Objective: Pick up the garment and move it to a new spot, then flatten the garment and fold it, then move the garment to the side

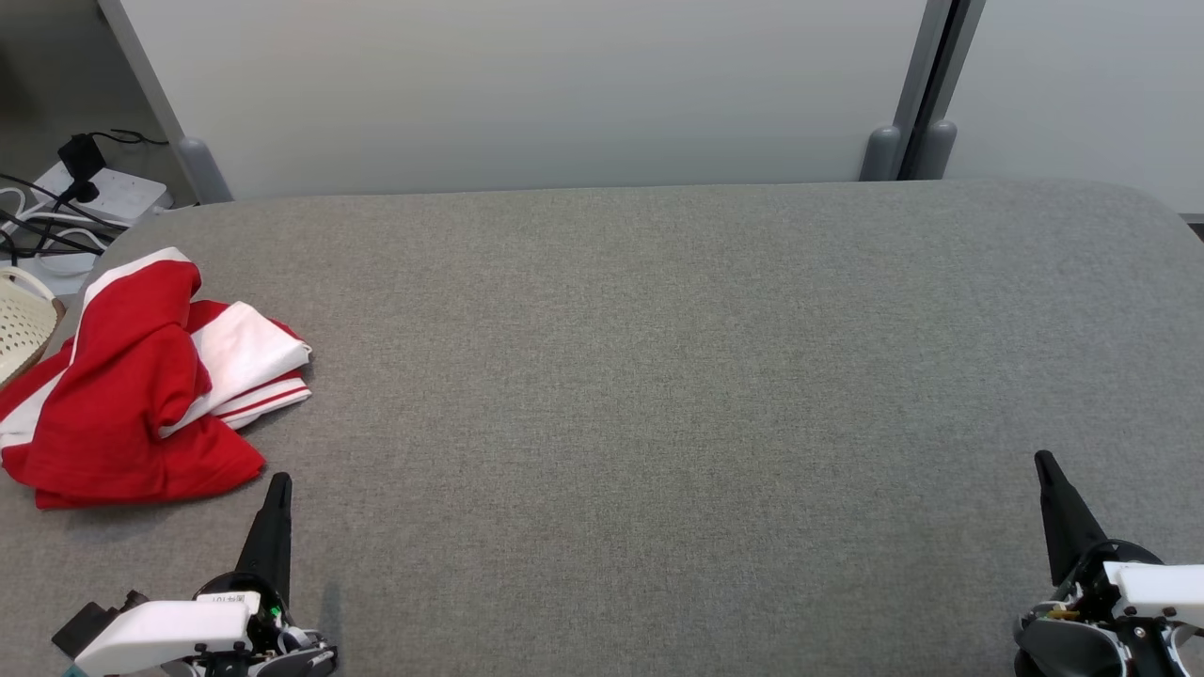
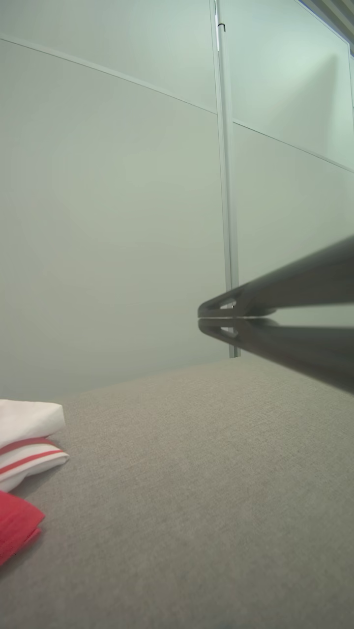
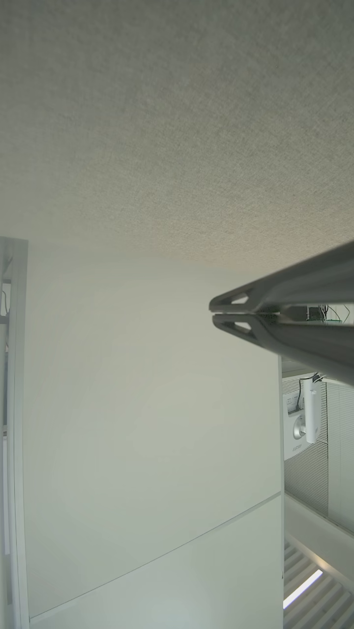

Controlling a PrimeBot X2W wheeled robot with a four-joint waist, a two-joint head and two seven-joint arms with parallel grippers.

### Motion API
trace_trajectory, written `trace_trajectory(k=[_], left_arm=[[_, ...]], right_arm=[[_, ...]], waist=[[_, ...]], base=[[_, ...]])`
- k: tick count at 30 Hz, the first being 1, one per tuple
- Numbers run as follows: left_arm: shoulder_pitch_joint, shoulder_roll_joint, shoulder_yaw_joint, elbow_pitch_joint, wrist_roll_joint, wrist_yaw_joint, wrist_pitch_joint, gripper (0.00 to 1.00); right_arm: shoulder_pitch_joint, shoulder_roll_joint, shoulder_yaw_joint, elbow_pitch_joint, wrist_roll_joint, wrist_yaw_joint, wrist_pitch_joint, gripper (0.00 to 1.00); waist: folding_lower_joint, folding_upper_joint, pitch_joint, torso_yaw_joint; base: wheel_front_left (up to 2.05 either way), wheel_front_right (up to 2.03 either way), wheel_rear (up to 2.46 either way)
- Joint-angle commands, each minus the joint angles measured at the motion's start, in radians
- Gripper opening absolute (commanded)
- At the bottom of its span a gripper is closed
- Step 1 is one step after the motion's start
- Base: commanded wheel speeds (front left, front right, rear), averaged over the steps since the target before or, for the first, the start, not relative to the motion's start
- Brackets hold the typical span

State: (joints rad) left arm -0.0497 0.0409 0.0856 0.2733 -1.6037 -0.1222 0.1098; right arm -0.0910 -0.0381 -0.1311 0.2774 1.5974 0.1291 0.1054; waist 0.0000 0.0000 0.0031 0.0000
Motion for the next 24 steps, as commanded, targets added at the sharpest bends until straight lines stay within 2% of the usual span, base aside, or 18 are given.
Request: trace_trajectory(k=[1, 24], left_arm=[[-0.058, 0.009, 0.028, -0.028, -0.005, -0.008, 0.003, 0.0], [-0.058, 0.009, 0.028, -0.028, -0.005, -0.008, 0.003, 0.0]], right_arm=[[-0.017, -0.012, 0.018, -0.033, 0.012, 0.002, 0.008, 0.0], [-0.017, -0.012, 0.018, -0.033, 0.012, 0.002, 0.008, 0.0]], waist=[[0.0, 0.0, 0.0, 0.0], [0.0, 0.0, 0.0, 0.0]], base=[[0.0, 0.0, 0.0], [0.0, 0.0, 0.0]])
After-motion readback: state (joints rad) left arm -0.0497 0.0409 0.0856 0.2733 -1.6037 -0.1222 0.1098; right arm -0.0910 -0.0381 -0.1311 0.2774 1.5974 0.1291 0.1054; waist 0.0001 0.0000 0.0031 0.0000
